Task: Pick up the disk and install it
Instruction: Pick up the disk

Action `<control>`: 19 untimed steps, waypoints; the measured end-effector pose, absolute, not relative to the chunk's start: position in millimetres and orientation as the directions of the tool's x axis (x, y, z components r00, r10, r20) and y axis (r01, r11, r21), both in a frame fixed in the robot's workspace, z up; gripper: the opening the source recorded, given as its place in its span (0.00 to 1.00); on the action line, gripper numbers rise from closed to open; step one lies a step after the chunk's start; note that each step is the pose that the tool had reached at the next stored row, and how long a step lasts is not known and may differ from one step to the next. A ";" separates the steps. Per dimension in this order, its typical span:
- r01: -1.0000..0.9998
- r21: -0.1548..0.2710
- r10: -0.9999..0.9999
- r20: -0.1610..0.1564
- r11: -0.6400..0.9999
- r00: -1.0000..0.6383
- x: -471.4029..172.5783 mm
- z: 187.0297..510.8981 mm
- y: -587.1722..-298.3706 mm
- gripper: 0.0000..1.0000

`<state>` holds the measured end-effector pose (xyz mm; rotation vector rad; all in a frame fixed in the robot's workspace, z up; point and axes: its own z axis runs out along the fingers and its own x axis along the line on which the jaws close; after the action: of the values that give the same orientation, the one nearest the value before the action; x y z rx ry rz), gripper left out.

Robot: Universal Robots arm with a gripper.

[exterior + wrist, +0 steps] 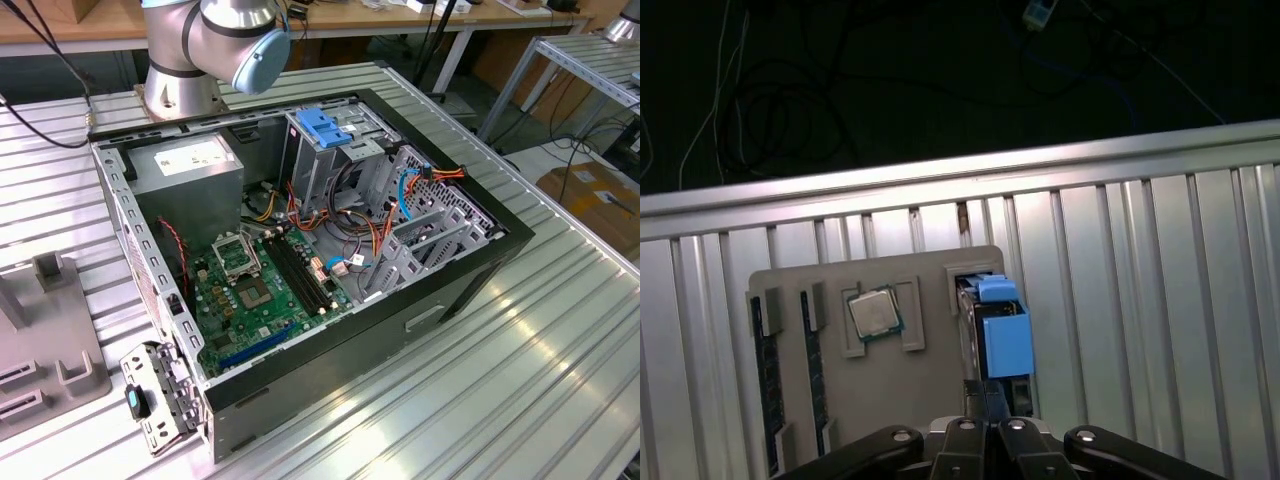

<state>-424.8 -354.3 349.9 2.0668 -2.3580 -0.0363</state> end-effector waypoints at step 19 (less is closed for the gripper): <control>-1.000 0.007 -0.999 -0.012 0.030 -0.030 -416.9 344.5 -348.1 0.11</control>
<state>-416.9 -348.1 344.5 2.1908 -2.2571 -0.0206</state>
